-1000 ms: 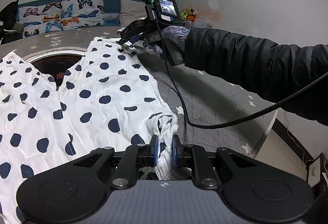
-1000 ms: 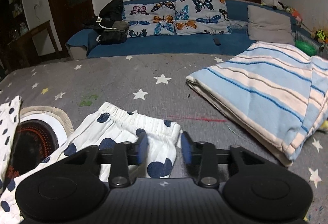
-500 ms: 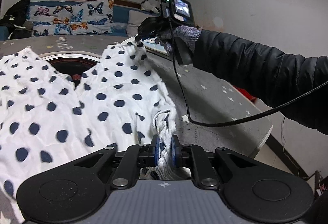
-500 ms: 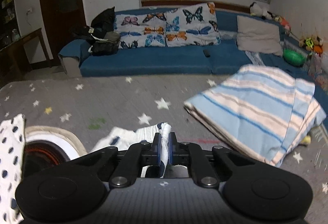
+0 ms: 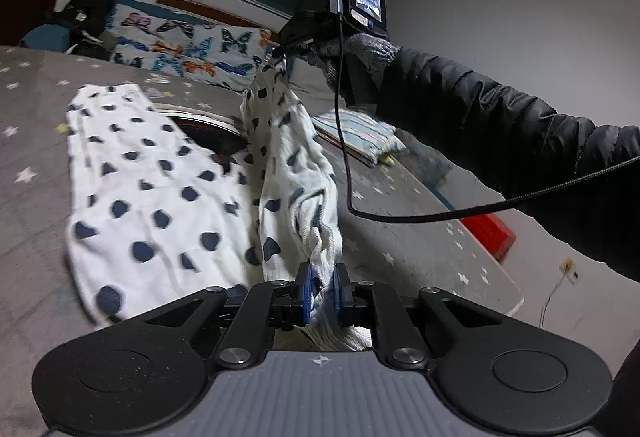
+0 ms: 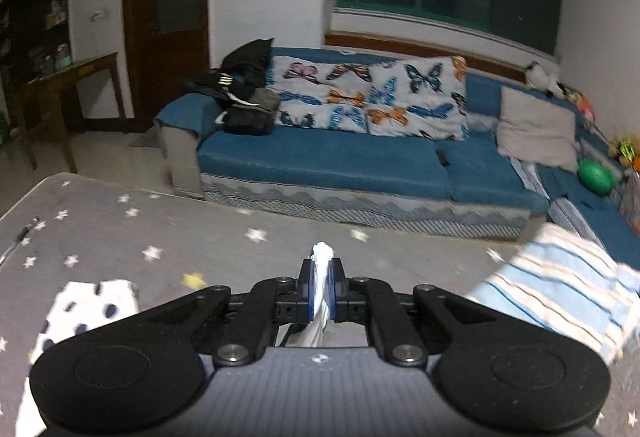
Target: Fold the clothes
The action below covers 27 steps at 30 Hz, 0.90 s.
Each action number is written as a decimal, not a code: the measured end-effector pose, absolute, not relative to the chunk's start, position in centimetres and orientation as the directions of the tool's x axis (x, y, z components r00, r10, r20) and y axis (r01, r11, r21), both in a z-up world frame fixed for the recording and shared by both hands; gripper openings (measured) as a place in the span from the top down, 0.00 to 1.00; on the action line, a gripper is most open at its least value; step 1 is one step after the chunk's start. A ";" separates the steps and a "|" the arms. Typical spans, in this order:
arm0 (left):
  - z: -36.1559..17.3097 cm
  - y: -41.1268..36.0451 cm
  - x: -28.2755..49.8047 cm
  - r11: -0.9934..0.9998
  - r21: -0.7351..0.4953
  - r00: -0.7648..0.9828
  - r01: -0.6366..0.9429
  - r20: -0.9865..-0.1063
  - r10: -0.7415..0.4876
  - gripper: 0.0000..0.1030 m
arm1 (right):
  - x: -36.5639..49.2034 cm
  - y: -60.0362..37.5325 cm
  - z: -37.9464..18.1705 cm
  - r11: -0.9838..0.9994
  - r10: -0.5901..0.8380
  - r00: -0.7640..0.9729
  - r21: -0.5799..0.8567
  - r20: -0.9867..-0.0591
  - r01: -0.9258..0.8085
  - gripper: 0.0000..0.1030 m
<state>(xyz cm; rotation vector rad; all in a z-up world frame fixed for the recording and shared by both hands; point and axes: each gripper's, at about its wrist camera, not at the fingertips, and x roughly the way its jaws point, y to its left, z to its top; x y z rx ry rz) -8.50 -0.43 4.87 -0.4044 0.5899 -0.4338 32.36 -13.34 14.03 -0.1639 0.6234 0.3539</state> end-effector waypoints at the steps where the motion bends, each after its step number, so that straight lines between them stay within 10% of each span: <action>1: 4.8 0.0 -8.8 0.832 -0.488 0.752 0.264 -0.436 -0.494 0.89 | 32.2 -12.0 14.1 0.922 0.280 0.752 -0.052 -0.597 -0.384 0.94; 27: 3.1 5.6 -13.9 0.810 -0.577 0.797 0.106 -0.438 -0.416 0.89 | 25.7 11.1 9.4 0.726 0.483 0.554 -0.044 -0.678 -0.687 0.91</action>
